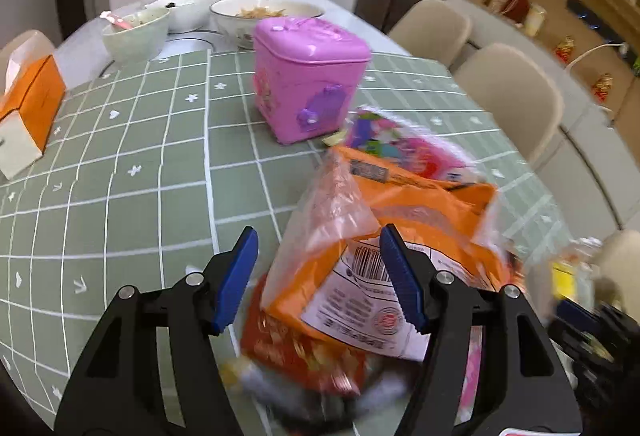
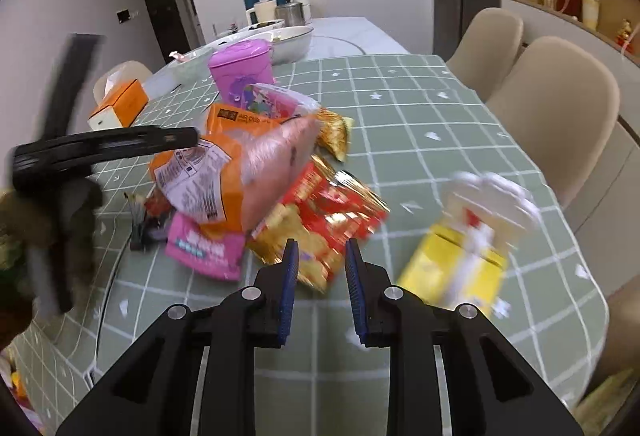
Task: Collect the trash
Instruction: 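Grasp the orange bread bag with the left tool while the right tool grasps the red snack packet, then carry the orange bag and red packet over the trash bin with both tools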
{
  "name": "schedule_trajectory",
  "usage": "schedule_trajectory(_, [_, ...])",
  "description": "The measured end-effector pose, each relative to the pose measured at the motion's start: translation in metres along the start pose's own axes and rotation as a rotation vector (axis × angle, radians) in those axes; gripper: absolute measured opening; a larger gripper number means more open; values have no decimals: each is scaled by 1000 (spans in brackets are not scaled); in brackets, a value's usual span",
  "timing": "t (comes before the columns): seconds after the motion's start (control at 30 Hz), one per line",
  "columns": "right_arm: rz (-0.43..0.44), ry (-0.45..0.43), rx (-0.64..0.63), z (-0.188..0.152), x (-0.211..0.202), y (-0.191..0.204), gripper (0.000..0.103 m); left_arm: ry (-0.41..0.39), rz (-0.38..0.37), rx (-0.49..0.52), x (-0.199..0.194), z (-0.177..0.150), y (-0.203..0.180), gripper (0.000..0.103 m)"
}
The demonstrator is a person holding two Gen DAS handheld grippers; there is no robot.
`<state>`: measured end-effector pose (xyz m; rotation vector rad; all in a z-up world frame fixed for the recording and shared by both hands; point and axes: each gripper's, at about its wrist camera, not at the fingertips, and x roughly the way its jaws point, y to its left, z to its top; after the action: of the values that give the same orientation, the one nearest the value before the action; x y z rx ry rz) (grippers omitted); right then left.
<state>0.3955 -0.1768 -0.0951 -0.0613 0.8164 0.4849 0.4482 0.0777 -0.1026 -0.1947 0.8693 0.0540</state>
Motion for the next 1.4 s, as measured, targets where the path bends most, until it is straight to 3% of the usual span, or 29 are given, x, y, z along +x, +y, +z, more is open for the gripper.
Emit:
schedule_trajectory(0.03, [-4,-1,0,-1,-3,-1,24,3,6,-11,2,0,1,32])
schedule_trajectory(0.1, [7,-20,-1,1,-6,0,24,-5,-8,-73,-7,-2,8,23])
schedule_trajectory(0.3, [4,-25,-13,27,15,21,25,-123,4,-216,-84,-14,51,23])
schedule_trajectory(0.4, [-46,-42,-57,47,39,31,25,-123,8,-226,-110,-27,67,23])
schedule_trajectory(0.5, [-86,15,-73,55,65,31,25,-109,8,-239,-126,-49,80,24])
schedule_trajectory(0.63, [-4,83,-5,38,67,30,25,-94,25,-261,-137,-77,99,26])
schedule_trajectory(0.8, [85,95,-101,1,31,56,25,-35,-15,-309,-136,-102,109,26])
schedule_trajectory(0.9, [60,13,-85,-10,-7,59,27,-26,-32,-341,-137,-109,114,26])
schedule_trajectory(0.97, [70,-14,-3,-13,-27,49,55,-18,-51,-366,-137,-114,117,26])
schedule_trajectory(1.0, [76,-6,31,-16,-33,45,58,-14,-57,-373,-137,-115,117,26])
schedule_trajectory(1.17, [2,84,88,-25,-23,33,58,2,-84,-373,-136,-120,115,26])
schedule_trajectory(1.3, [-83,84,126,-30,-11,30,59,-1,-86,-356,-140,-121,114,26])
schedule_trajectory(1.4, [-81,108,160,-35,3,32,59,7,-85,-344,-140,-122,113,26])
